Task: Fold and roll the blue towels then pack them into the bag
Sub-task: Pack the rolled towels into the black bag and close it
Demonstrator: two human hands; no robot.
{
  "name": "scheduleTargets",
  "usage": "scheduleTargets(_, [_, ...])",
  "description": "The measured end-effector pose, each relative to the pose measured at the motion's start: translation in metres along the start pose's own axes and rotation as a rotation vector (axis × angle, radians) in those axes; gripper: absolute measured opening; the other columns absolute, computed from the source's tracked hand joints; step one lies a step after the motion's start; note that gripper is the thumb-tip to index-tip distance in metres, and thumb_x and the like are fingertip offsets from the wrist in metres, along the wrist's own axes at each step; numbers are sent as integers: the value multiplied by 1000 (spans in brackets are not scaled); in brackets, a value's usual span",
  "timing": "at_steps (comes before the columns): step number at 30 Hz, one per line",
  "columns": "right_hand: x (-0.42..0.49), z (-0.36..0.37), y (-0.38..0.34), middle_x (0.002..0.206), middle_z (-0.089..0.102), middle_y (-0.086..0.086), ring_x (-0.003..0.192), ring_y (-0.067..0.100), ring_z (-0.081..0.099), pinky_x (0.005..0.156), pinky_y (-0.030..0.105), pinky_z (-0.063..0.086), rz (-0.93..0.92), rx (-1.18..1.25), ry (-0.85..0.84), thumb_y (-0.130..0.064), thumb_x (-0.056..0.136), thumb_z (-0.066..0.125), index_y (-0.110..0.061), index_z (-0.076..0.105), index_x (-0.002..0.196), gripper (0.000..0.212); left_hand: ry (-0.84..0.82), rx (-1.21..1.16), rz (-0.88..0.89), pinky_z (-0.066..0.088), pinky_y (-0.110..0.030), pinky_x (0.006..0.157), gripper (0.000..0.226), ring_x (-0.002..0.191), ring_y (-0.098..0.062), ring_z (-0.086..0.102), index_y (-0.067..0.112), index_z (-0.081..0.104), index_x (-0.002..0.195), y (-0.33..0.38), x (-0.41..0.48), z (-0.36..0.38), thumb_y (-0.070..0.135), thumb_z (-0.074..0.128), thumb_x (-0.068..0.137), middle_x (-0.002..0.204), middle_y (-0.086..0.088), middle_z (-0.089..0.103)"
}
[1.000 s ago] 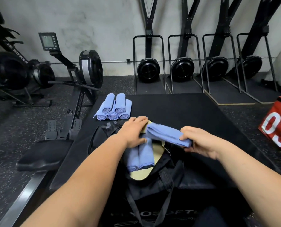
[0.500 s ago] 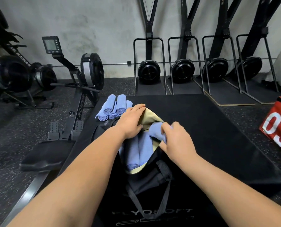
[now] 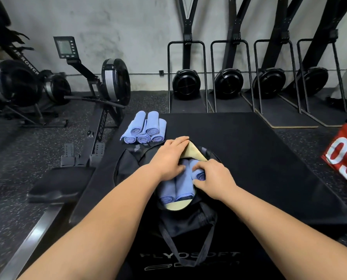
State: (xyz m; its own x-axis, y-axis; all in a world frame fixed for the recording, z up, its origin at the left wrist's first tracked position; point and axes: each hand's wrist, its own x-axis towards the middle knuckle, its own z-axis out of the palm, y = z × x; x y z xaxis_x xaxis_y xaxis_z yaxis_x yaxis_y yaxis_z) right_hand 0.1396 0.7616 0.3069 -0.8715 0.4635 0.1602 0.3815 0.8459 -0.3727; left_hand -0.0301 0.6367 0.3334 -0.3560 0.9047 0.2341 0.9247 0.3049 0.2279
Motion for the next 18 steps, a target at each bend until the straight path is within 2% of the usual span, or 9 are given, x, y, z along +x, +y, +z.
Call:
scheduleTargets(3, [-5,3,3,110,57,-8,103,18,61,85,34,50,-8,61,-40,-43,85,73,-45,66,118,33,-15,-20,-11,31,-42,123,97,147,-32,32,14,28,164,3,-4,8,33,79,85,173,6,20])
scheduleTargets(5, [-9,2,7,119,53,-10,101,18,63,86,38,53,-53,38,-99,-46,90,67,-48,59,125,36,-31,-27,-29,30,-41,123,97,148,-31,30,16,25,166,7,-7,14,39,77,87,174,5,18])
scheduleTargets(8, [-13,-1,15,136,46,-8,94,26,65,82,41,53,-152,-139,-197,-48,100,51,-45,41,142,44,-49,-43,-48,28,-43,124,90,150,-31,28,16,23,166,11,-11,23,38,70,92,174,5,16])
scheduleTargets(11, [-13,-5,24,147,50,-3,97,32,62,89,41,44,-180,-272,-163,-42,107,38,-37,29,156,50,-55,-27,-59,27,-42,125,86,151,-31,27,16,24,166,12,-12,28,37,67,94,174,5,17])
scheduleTargets(13, [-11,-10,27,143,59,-3,108,29,63,93,41,42,-160,-308,-169,-45,110,29,-35,27,159,50,-57,-4,-67,27,-42,124,89,151,-31,27,18,24,166,13,-12,30,43,69,94,174,6,17])
scheduleTargets(15, [-10,-12,26,135,66,-3,115,27,64,95,42,44,-114,-308,-222,-58,108,21,-43,29,157,52,-63,-5,-75,27,-42,125,93,151,-30,27,19,23,166,14,-13,31,47,70,91,174,7,16])
scheduleTargets(17, [-8,-14,18,127,70,-1,114,29,65,94,44,49,3,-203,-252,-71,103,19,-49,40,148,54,-79,-12,-81,26,-43,126,99,153,-29,25,19,21,166,14,-13,33,49,73,87,174,7,15])
scheduleTargets(18, [-5,-14,13,122,71,0,110,29,65,90,43,51,62,-159,-237,-72,102,24,-47,46,142,52,-94,-6,-80,25,-43,126,104,154,-28,23,19,20,167,14,-14,35,49,74,84,175,6,14])
